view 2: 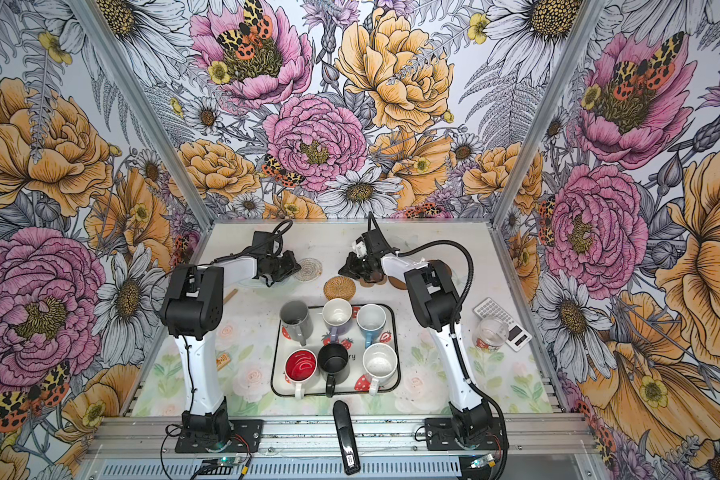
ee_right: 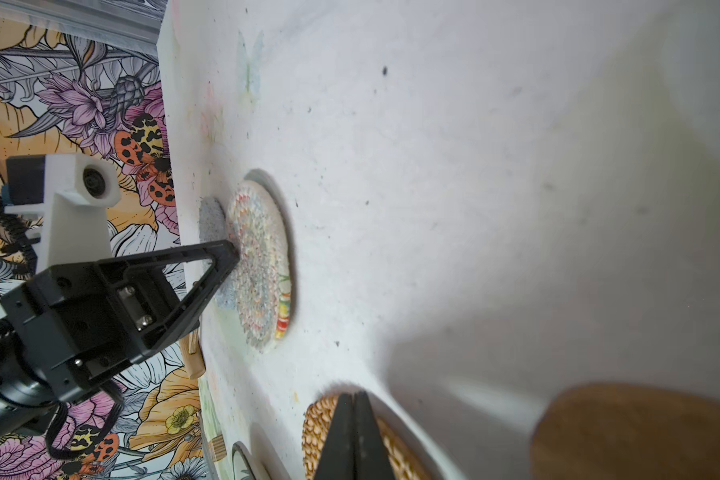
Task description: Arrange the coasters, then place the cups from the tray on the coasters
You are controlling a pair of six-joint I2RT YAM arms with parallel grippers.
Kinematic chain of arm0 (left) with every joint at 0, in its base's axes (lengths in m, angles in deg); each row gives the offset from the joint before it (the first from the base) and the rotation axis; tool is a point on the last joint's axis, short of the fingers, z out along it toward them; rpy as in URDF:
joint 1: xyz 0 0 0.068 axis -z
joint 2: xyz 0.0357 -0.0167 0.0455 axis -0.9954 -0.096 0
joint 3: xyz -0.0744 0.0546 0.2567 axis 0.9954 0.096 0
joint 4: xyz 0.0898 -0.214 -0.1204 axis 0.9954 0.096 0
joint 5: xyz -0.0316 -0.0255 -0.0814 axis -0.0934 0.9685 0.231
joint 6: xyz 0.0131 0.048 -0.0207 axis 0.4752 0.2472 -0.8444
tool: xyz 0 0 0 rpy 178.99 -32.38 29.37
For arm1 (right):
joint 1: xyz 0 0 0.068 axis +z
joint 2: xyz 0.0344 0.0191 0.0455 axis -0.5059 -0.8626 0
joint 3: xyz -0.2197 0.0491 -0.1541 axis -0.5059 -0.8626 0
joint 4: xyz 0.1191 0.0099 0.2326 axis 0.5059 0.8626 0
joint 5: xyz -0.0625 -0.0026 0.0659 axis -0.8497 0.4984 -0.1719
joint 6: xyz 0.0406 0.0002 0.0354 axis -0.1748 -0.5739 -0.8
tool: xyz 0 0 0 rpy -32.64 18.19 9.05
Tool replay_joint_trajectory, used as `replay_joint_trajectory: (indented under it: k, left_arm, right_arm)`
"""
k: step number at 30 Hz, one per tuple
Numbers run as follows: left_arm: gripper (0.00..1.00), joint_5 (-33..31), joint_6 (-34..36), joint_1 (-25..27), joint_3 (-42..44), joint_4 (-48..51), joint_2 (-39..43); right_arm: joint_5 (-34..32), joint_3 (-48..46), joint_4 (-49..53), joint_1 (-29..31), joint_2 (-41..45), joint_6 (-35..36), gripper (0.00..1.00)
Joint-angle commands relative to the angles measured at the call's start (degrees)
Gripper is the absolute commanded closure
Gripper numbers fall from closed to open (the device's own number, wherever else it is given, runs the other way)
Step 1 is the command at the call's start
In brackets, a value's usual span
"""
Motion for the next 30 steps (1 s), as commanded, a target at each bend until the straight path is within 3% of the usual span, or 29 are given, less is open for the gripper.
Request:
replay_joint_trajectory:
  k: [1, 10, 30]
  left_arm:
    - [1.00, -0.2, 1.4, 0.9, 0.1, 0.4, 4.1]
    - [1.00, -0.1, 2.0, 2.5, -3.1, 0.6, 7.3]
    - [1.00, -0.8, 0.6, 4.0, -10.9, -0.9, -5.7]
  right_arm:
    - [0.1, 1.6, 0.2, 0.3, 2.0, 1.2, 1.00]
    - [1.7, -2.4, 0.6, 0.4, 7.9, 3.4, 1.00]
    - [1.2, -9.2, 5.4, 1.8, 5.7, 8.6, 1.00]
